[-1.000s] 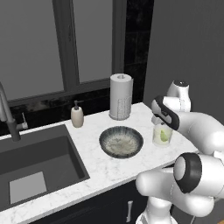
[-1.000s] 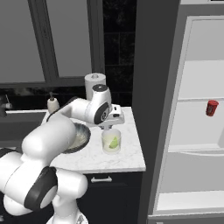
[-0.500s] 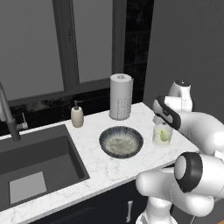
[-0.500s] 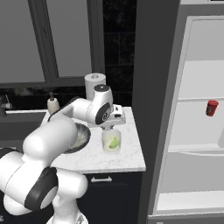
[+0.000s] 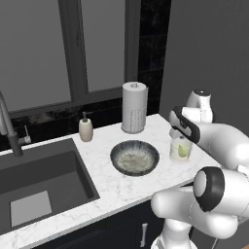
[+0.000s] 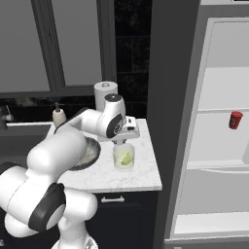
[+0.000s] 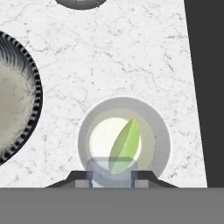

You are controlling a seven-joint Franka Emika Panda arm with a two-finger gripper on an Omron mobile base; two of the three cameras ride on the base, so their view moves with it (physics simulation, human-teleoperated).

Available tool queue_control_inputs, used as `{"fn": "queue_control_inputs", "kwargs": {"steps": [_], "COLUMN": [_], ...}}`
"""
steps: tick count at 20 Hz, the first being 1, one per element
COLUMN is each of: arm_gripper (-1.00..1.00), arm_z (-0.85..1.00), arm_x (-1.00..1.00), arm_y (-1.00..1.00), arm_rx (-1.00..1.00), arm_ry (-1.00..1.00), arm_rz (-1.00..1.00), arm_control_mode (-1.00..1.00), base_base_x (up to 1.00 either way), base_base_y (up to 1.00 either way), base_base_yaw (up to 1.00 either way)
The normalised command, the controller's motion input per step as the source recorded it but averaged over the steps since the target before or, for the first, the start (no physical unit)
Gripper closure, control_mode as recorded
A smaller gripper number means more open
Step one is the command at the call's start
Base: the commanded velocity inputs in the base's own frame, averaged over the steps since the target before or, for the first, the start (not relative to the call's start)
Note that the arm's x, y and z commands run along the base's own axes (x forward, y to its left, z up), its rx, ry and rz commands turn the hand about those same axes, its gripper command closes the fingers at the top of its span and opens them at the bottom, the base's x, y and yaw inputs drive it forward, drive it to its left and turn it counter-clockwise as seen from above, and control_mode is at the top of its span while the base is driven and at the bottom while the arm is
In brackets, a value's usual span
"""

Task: Grab a lemon wedge from the fridge and one ice cube from the ice bowl, and put them in the glass of lemonade.

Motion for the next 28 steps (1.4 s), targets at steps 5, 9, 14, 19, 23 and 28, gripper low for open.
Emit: {"fn": "queue_control_inputs", "kwargs": {"steps": [5, 9, 14, 19, 23, 28], "arm_gripper": [1.00, 1.00, 1.00, -1.00, -1.00, -1.00], "arm_z": [-0.05, -0.11, -0.18, -0.01, 0.00, 0.00], "arm_x": [0.13, 0.19, 0.16, 0.00, 0.00, 0.00], "arm_y": [0.00, -0.01, -0.11, 0.00, 0.00, 0.00], "arm_rx": [0.00, 0.00, 0.00, 0.00, 0.00, 0.00], "arm_ry": [0.03, 0.02, 0.00, 0.00, 0.00, 0.00], "arm_rz": [0.00, 0.00, 0.00, 0.00, 0.00, 0.00], "arm_control_mode": [-1.00, -1.00, -1.00, -1.00, -1.00, -1.00], "base_base_x": [0.00, 0.00, 0.00, 0.00, 0.00, 0.00], "base_base_y": [0.00, 0.00, 0.00, 0.00, 0.00, 0.00], "base_base_yaw": [0.00, 0.00, 0.00, 0.00, 0.00, 0.00]}}
